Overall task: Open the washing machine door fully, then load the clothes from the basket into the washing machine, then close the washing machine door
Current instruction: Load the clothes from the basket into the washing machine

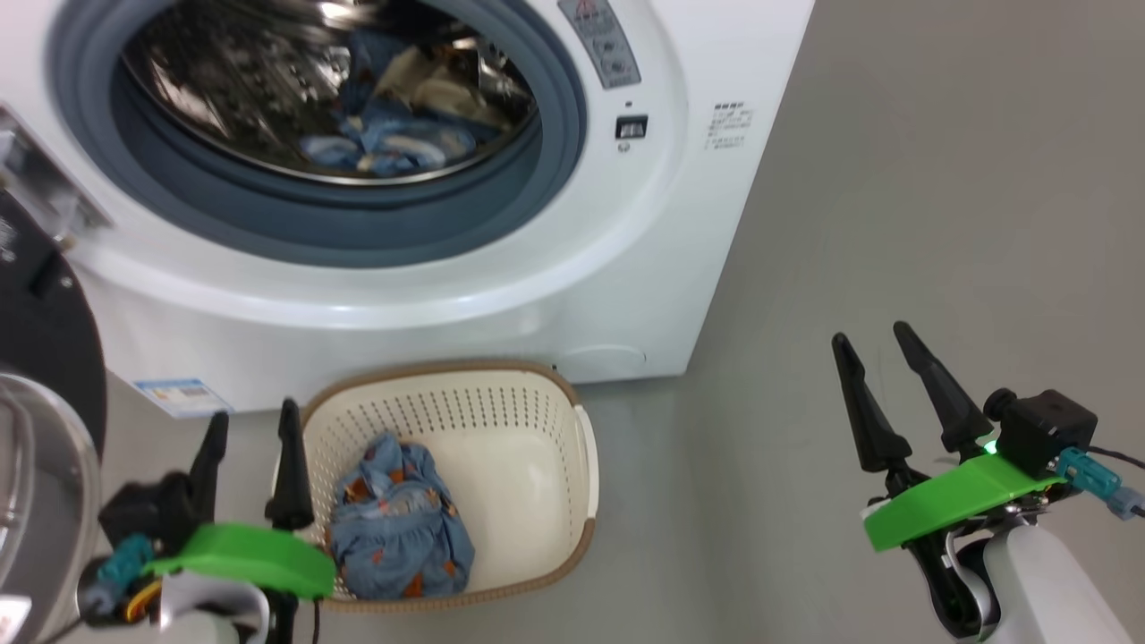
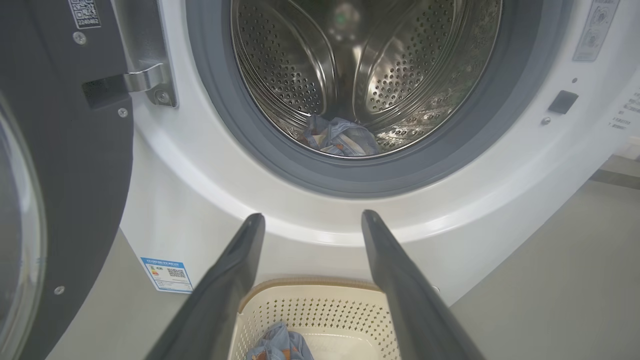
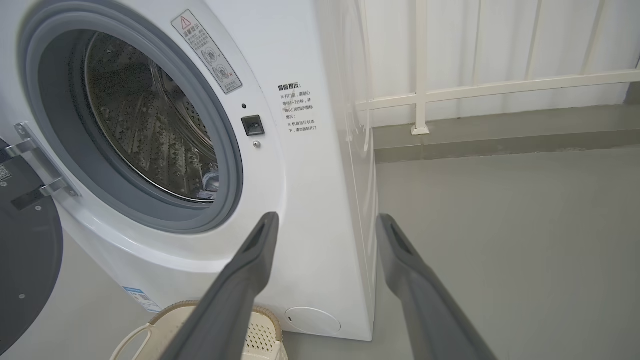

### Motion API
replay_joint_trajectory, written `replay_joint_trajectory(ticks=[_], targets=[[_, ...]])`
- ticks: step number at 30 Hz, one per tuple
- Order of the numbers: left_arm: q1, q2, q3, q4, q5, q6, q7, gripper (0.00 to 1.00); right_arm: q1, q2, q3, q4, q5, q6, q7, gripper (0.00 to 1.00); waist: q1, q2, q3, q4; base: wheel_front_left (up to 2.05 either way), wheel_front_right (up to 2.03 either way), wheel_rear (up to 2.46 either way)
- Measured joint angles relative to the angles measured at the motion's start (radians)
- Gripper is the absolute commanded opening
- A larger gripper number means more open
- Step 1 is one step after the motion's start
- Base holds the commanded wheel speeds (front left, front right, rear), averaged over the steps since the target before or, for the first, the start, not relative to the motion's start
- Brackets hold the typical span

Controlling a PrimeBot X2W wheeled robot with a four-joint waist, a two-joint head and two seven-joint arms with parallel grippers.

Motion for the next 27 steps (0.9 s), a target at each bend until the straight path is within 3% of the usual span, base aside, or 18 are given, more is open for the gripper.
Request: replay_joint_trajectory(ticks=[11,27], targets=[[-0.149,0.032,-0.02,0.112,0.0,-0.01,0.0,1.0,-0.061,0.02,-0.018,-0.017,-0.003,0.0,0.0,1.0,0.0,0.0001,0.127,-0.01,0.0,0.0,0.0],[-0.396,0.086,-0.065,0.382,0.001,-0.026,0.001,1.0,-0.183,0.061,-0.025,-0.056,-0.019,0.0,0.0,1.0,0.0,0.0,0.385,-0.05,0.0,0.0,0.0]])
